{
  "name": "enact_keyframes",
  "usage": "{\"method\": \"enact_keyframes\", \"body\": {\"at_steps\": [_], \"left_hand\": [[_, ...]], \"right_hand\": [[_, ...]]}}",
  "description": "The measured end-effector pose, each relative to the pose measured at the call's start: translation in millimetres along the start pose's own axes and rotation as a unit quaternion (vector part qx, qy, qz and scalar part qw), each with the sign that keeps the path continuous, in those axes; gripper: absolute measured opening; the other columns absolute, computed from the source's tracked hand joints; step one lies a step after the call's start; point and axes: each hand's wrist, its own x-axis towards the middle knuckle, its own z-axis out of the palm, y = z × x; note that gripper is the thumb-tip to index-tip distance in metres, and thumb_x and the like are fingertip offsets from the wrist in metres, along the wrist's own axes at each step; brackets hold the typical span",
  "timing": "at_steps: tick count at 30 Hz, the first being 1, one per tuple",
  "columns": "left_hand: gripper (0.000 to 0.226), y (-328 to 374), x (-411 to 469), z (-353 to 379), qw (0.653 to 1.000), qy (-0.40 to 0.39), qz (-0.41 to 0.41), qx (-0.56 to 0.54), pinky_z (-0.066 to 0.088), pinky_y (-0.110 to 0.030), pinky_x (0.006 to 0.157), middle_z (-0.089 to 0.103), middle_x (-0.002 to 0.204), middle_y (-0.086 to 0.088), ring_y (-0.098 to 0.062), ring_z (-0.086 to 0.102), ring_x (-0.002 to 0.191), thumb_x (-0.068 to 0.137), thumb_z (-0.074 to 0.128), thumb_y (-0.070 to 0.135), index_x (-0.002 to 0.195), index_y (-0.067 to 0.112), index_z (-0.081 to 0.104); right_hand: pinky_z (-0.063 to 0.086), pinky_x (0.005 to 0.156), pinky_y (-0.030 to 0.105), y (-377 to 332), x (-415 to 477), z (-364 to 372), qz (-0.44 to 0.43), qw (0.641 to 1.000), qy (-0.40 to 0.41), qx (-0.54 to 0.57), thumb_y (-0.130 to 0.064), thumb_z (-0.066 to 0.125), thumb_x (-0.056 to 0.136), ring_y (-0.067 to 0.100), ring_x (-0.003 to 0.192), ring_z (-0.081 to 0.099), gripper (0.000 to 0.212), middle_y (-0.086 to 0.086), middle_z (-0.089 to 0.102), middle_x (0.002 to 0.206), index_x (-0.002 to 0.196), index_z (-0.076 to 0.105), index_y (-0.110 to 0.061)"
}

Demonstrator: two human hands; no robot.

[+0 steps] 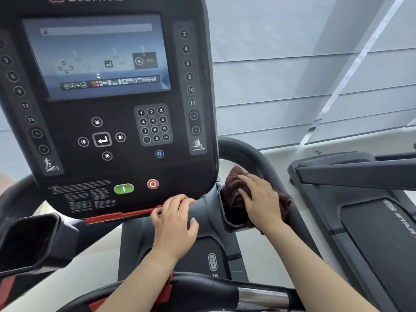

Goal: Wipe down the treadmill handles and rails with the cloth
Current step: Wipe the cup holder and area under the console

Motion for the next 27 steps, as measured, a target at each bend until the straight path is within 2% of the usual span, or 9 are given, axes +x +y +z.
{"method": "enact_keyframes", "body": {"at_steps": [4,9,17,21,25,27], "left_hand": [[0.043,0.6,-1.1,3.5,1.000,-0.021,-0.004,0.016,0.023,-0.040,0.097,0.048,0.123,0.009,-0.014,0.043,0.118,0.073,0.059,0.026,0.115,0.030,0.053],[0.047,1.2,-1.6,6.0,0.999,-0.037,-0.009,0.037,0.016,-0.045,0.106,0.042,0.129,0.007,-0.014,0.037,0.123,0.075,0.056,0.029,0.121,0.030,0.048],[0.049,0.3,0.1,10.2,0.998,-0.035,-0.007,0.046,0.014,-0.046,0.108,0.039,0.131,0.005,-0.016,0.035,0.123,0.075,0.055,0.031,0.122,0.031,0.045],[0.051,-0.8,-0.1,10.5,0.998,-0.043,-0.003,0.051,0.013,-0.045,0.108,0.037,0.131,0.006,-0.015,0.034,0.124,0.073,0.055,0.032,0.123,0.032,0.044],[0.050,-0.4,0.4,11.0,0.998,-0.039,-0.005,0.053,0.014,-0.046,0.108,0.039,0.130,0.004,-0.016,0.036,0.124,0.073,0.057,0.031,0.122,0.030,0.046],[0.050,0.7,0.3,11.1,0.998,-0.038,-0.005,0.059,0.015,-0.046,0.108,0.040,0.130,0.003,-0.017,0.037,0.123,0.073,0.058,0.031,0.122,0.030,0.047]], "right_hand": [[0.039,0.096,0.049,-5.7,-4.6,4.2,0.013,1.000,0.002,0.018,-0.029,0.051,0.093,0.024,0.123,0.043,0.032,-0.006,0.051,0.135,0.125,0.053,-0.032],[0.037,0.098,0.049,-26.5,7.8,5.1,0.002,0.998,-0.015,0.062,-0.030,0.048,0.094,0.022,0.123,0.042,0.033,-0.010,0.049,0.137,0.126,0.051,-0.033],[0.042,0.089,0.041,-21.0,-27.8,13.5,-0.055,0.991,-0.096,-0.070,-0.036,0.046,0.094,0.021,0.121,0.042,0.032,-0.010,0.046,0.136,0.126,0.050,-0.034],[0.041,0.077,0.041,-10.7,-47.6,11.5,-0.087,0.989,-0.058,-0.106,-0.036,0.053,0.091,0.022,0.113,0.051,0.029,-0.011,0.054,0.127,0.119,0.055,-0.036],[0.039,0.081,0.042,-24.1,-40.4,20.6,-0.063,0.989,-0.040,-0.130,-0.037,0.049,0.092,0.023,0.116,0.049,0.030,-0.010,0.052,0.130,0.122,0.053,-0.034],[0.043,0.075,0.045,-31.5,-38.6,21.8,-0.070,0.988,-0.028,-0.135,-0.033,0.058,0.088,0.026,0.108,0.056,0.029,-0.006,0.059,0.124,0.117,0.058,-0.030]]}}
